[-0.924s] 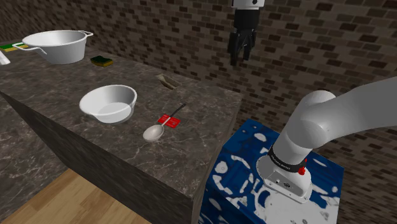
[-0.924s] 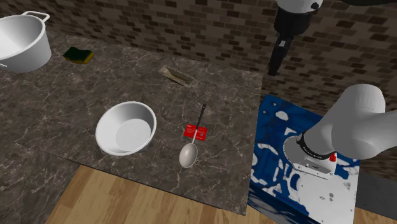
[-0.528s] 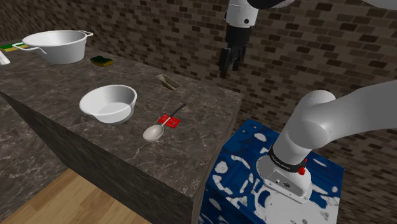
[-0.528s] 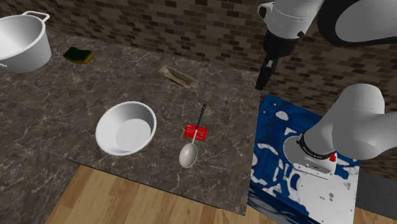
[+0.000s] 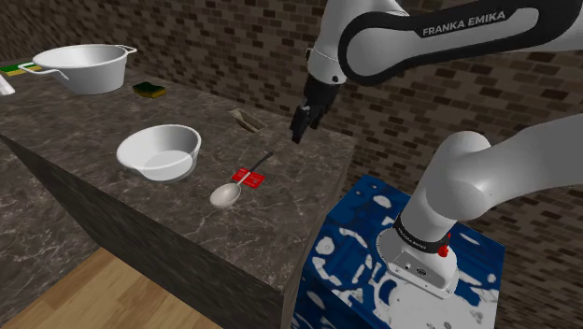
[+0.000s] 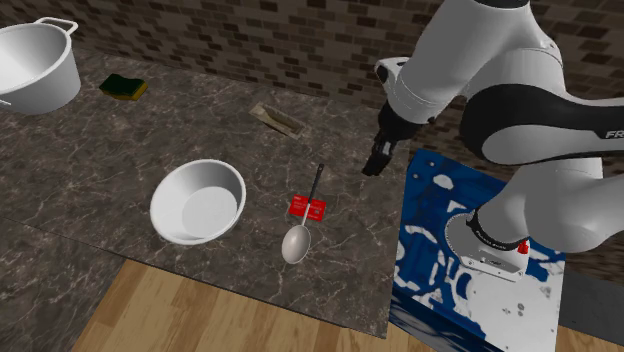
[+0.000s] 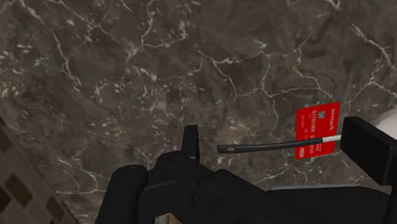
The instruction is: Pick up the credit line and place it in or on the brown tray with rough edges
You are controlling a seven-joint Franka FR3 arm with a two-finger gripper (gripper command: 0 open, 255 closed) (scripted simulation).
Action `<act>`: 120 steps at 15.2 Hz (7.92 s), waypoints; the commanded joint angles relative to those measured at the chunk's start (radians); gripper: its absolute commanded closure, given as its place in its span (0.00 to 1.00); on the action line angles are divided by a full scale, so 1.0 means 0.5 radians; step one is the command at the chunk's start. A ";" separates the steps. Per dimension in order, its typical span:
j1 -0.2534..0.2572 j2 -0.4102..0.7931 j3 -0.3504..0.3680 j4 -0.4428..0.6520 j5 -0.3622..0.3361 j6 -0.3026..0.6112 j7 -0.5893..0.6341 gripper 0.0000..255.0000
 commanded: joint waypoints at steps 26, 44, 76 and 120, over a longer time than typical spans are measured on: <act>-1.470 1.234 1.930 0.005 -0.619 2.171 0.761 0.00; -0.765 1.156 1.260 0.019 -0.435 2.003 0.591 1.00; -0.303 1.394 0.172 0.791 0.036 1.376 -0.504 1.00; -0.449 1.672 0.119 0.938 0.306 1.469 -0.971 0.00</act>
